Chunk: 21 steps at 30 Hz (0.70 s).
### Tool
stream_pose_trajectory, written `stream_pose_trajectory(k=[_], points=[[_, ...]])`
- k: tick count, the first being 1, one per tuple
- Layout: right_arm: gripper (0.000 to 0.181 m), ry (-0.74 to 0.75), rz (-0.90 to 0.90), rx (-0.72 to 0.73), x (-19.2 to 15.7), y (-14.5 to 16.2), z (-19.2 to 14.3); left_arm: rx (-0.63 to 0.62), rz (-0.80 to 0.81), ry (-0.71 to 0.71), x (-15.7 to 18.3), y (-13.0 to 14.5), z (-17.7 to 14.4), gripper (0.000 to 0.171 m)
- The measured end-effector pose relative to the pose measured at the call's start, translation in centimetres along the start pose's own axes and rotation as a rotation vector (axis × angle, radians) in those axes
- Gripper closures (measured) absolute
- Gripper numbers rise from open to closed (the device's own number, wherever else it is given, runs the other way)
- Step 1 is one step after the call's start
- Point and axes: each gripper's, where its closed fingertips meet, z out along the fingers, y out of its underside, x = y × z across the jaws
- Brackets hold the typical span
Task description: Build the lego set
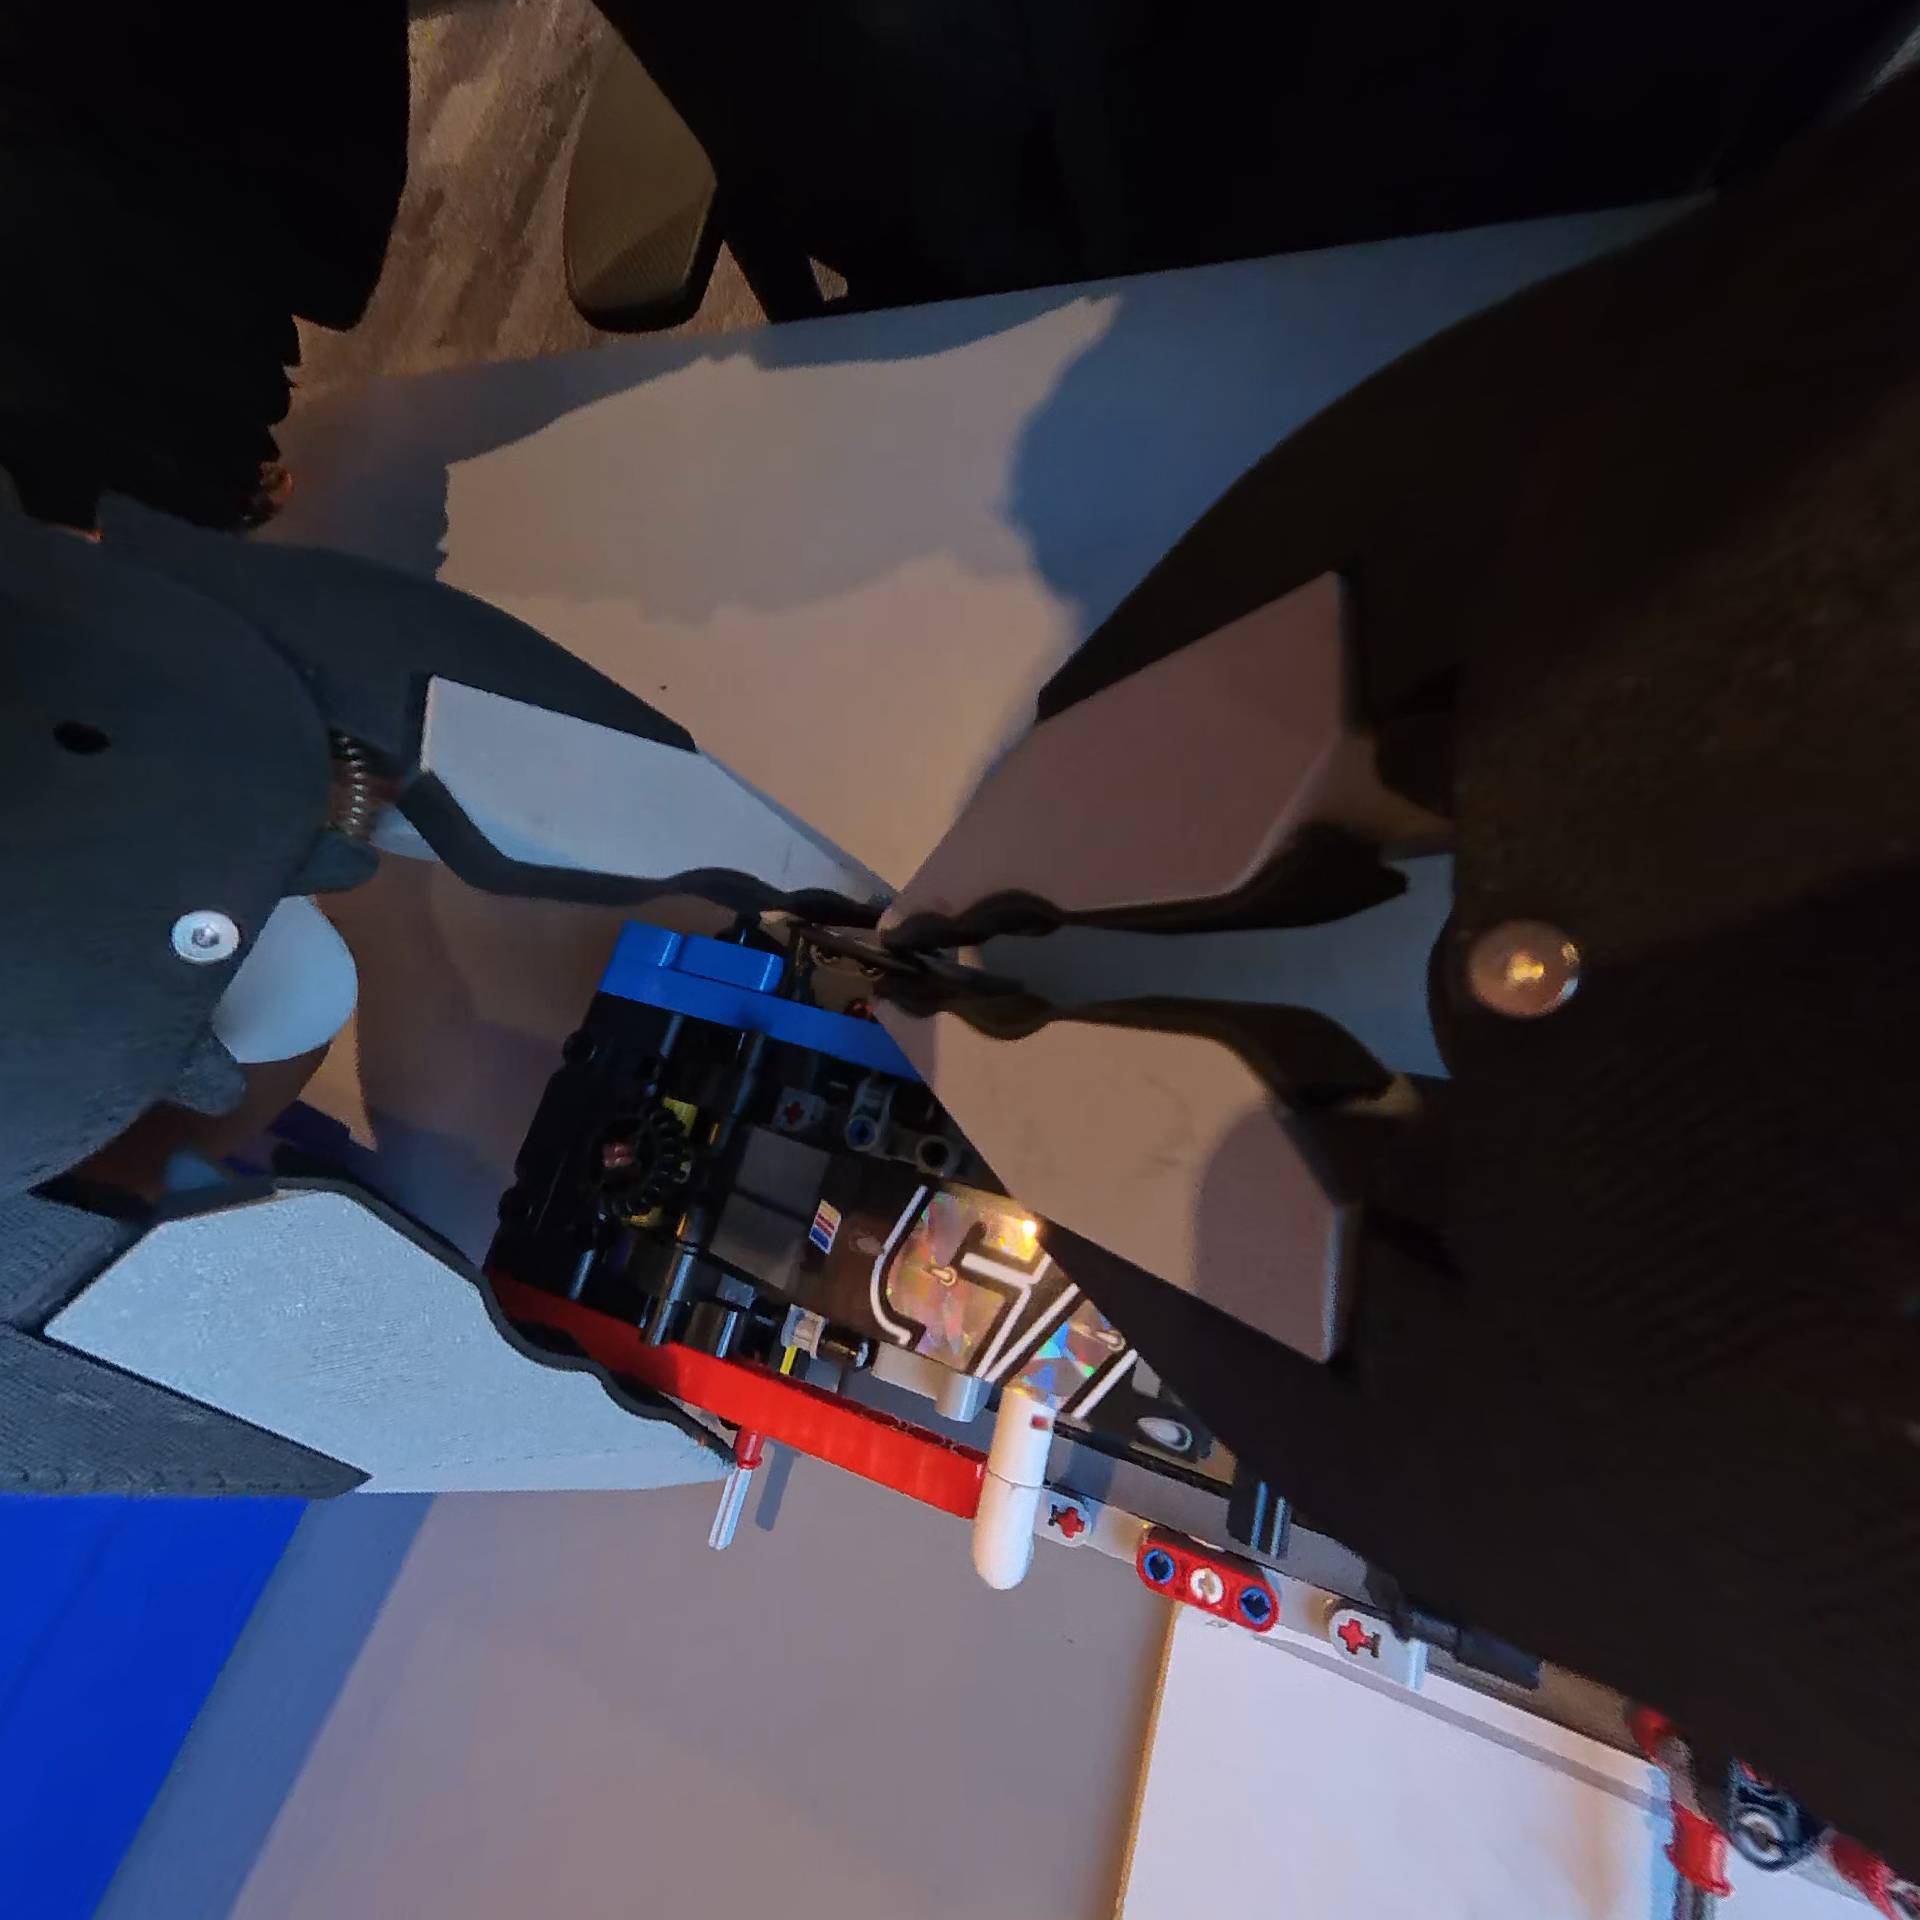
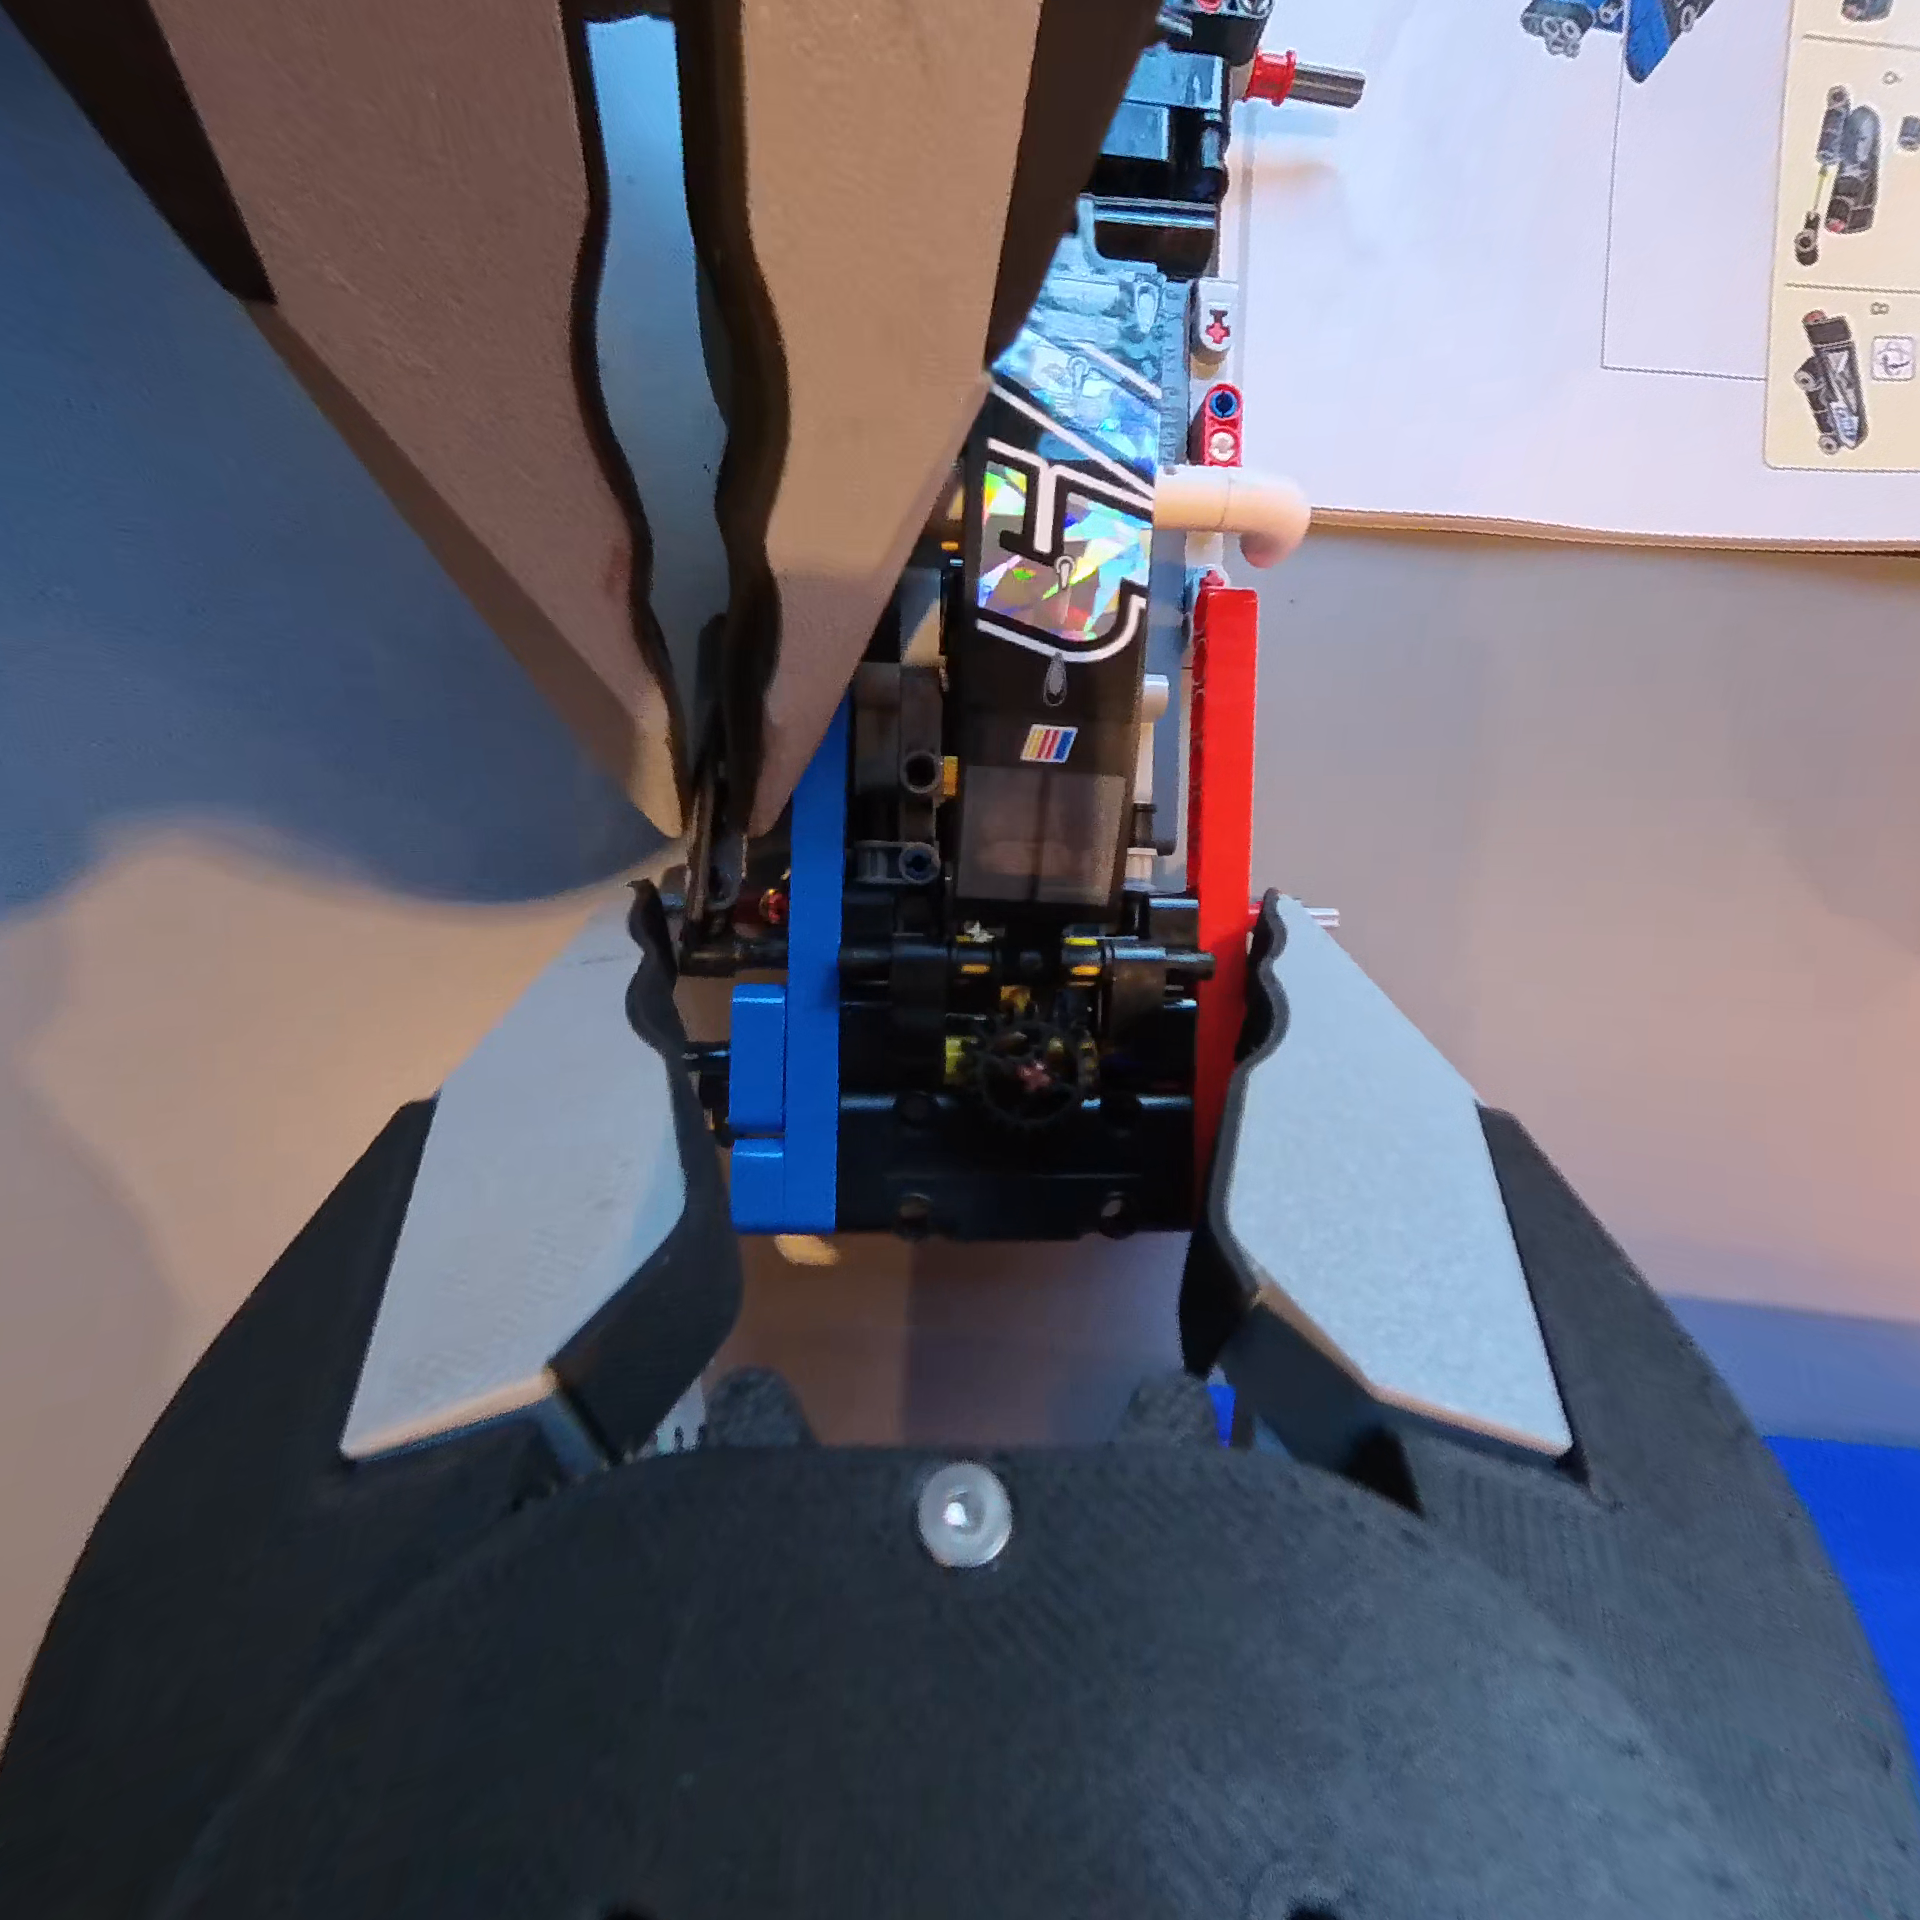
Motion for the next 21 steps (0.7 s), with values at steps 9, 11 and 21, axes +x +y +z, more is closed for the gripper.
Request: stream_pose_trajectory(k=[9,11,21], points=[[0.079,0.012,-0.005,0.008,0.19,-0.02,-0.02,-0.016,-0.001,-0.014,-0.08,0.04,0.11,0.170],[0.079,0.015,-0.004,0.009,0.20,-0.01,-0.01,-0.021,-0.006,-0.010,-0.09,0.06,0.11,0.170],[0.079,0.057,0.007,0.040,0.34,-0.18,0.06,-0.003,0.035,-0.077,-0.23,0.19,0.24,0.170]])
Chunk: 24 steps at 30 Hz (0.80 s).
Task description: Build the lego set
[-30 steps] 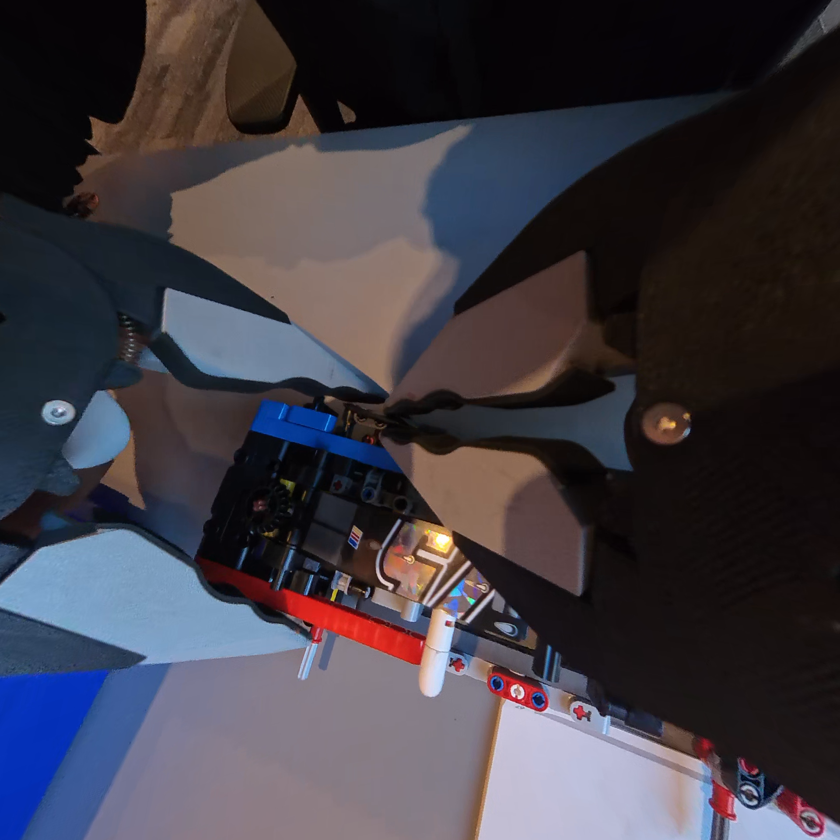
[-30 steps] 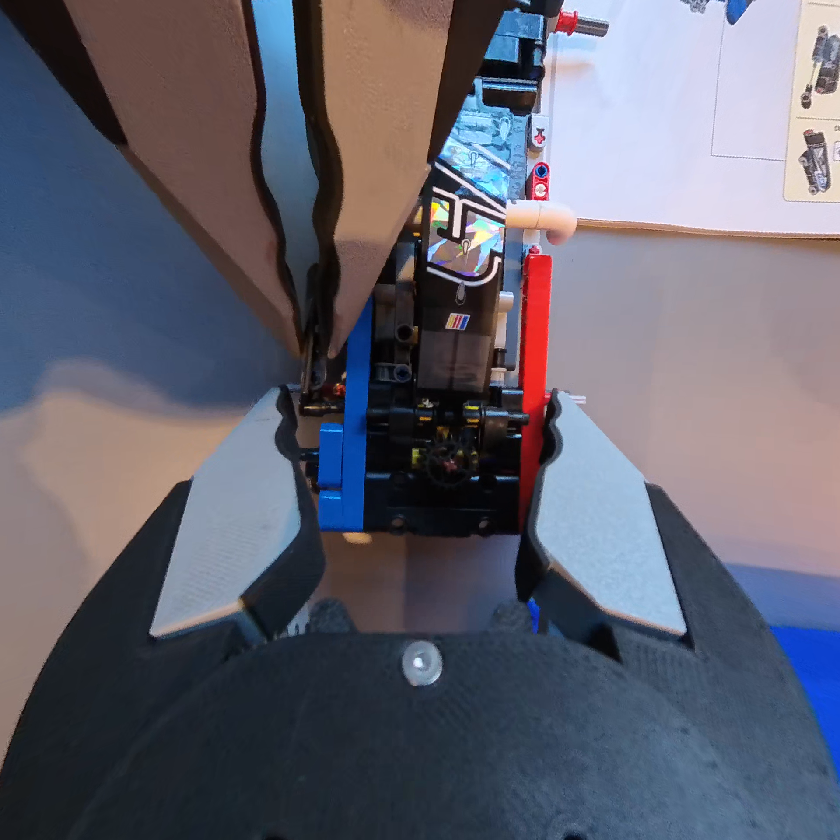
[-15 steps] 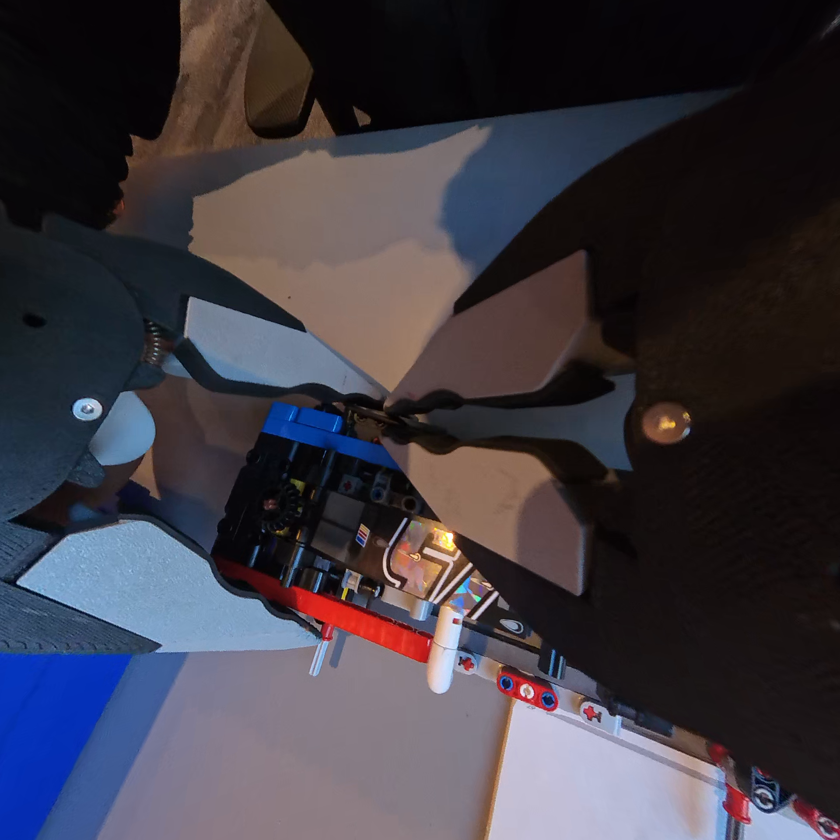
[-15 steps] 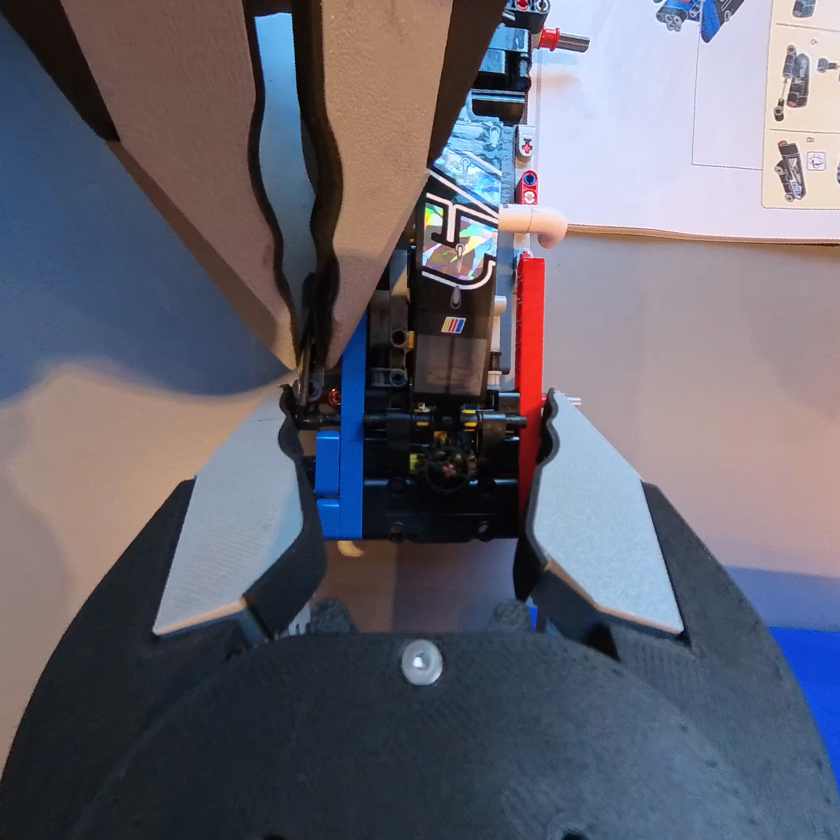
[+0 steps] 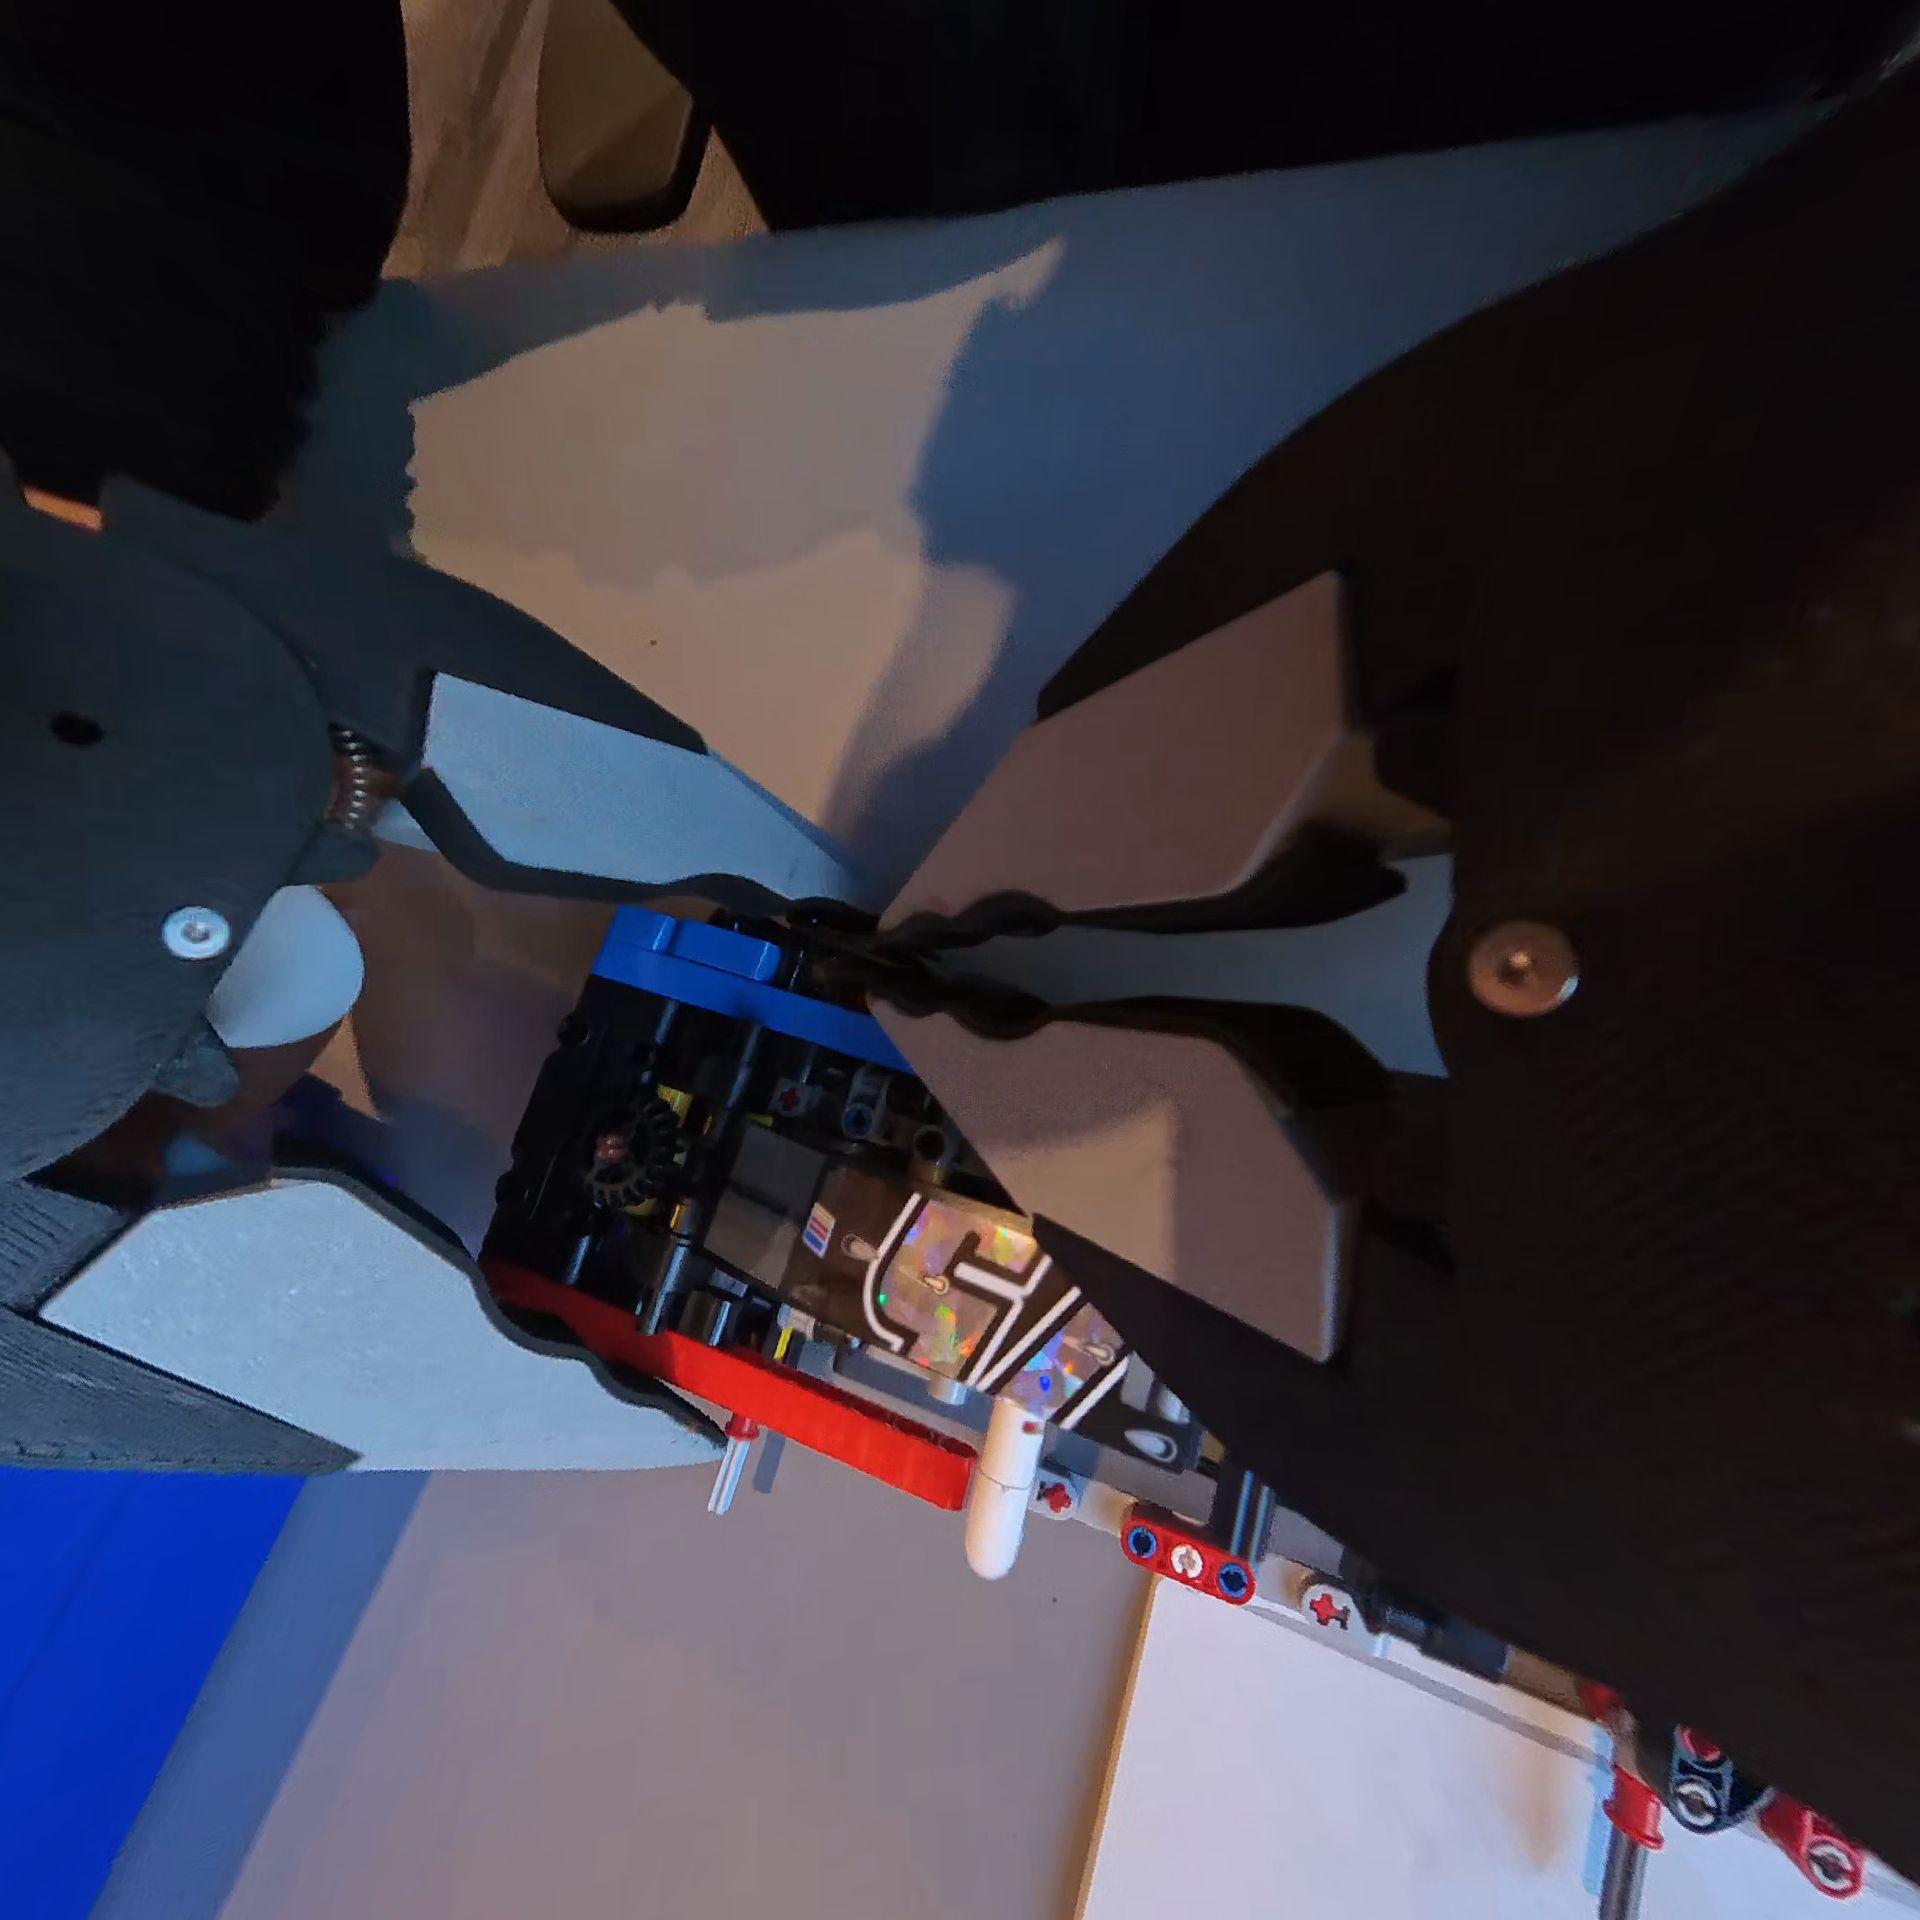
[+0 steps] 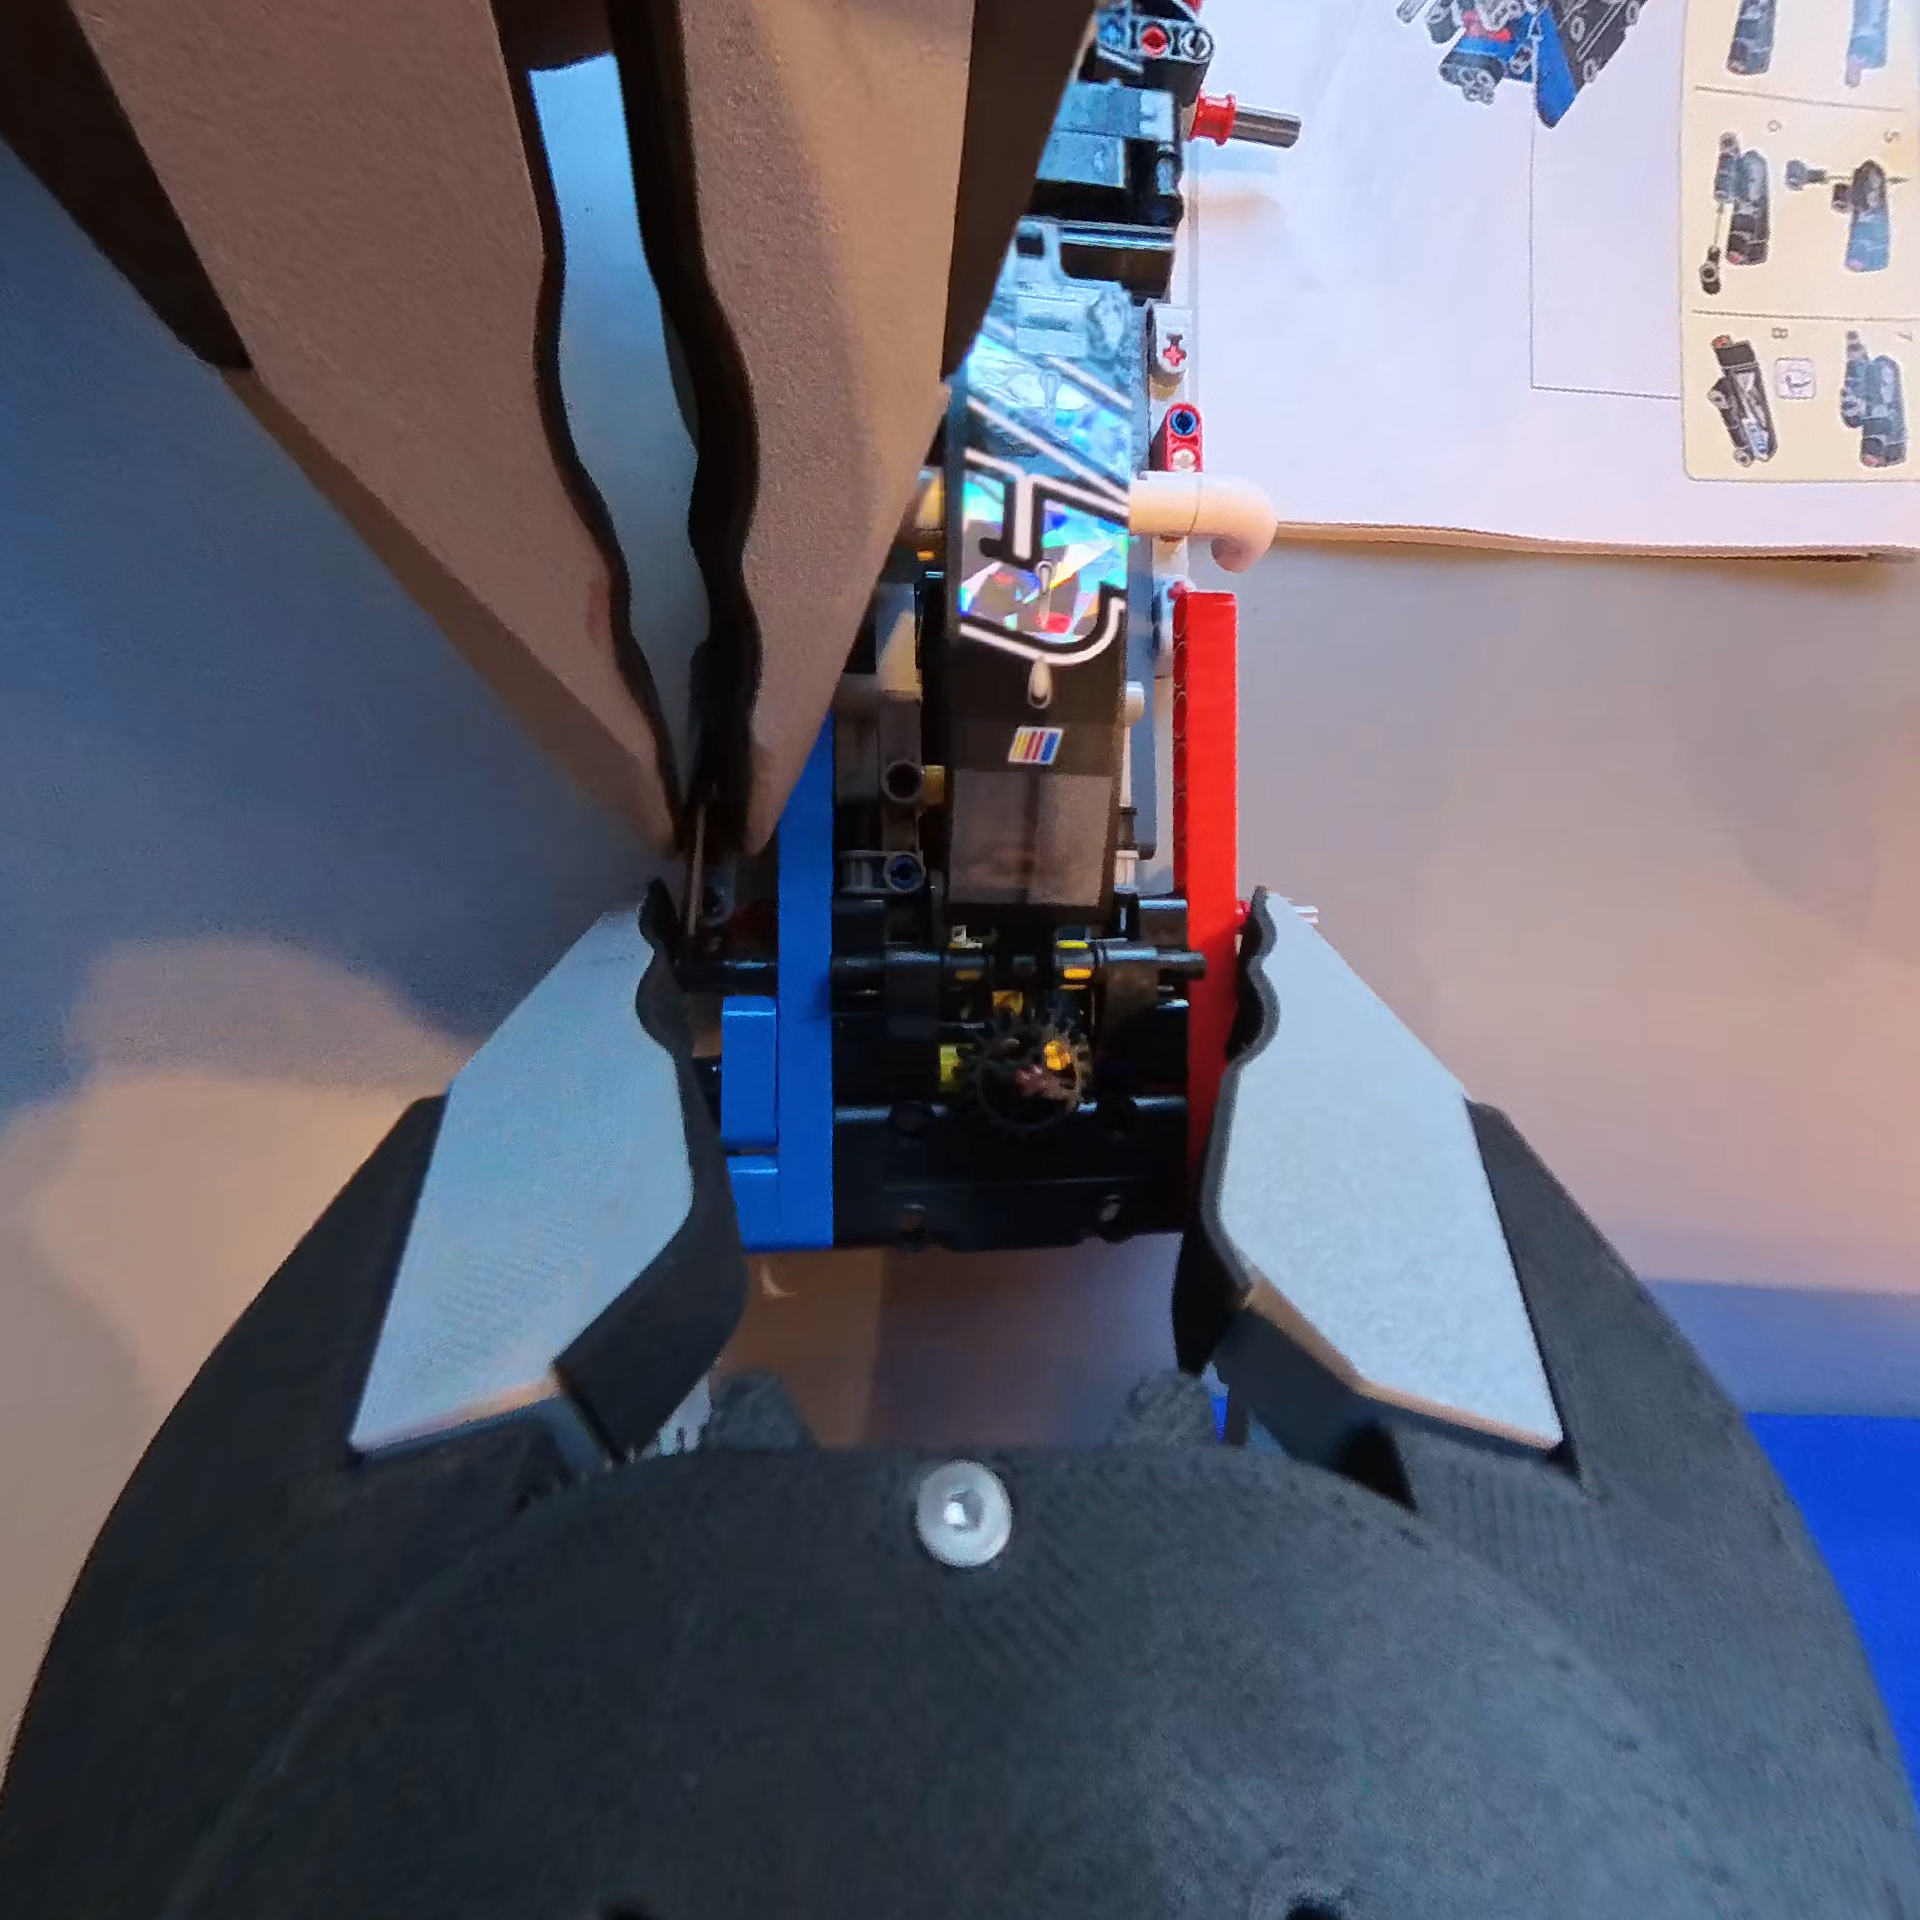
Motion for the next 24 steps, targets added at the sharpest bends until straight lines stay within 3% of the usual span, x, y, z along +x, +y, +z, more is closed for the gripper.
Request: stream_pose_trajectory(k=[5,13,24], points=[[0.079,0.003,-0.005,0.017,-0.06,-0.01,-0.08,0.026,0.037,-0.063,0.01,0.14,0.00,0.170],[0.080,0.015,-0.010,0.052,-0.04,-0.14,-0.15,-0.007,0.221,-0.237,-0.12,0.51,0.22,0.170],[0.079,0.026,-0.027,0.115,-0.07,-0.71,-0.17,-0.018,0.302,-0.317,-0.08,0.95,0.27,0.171]])
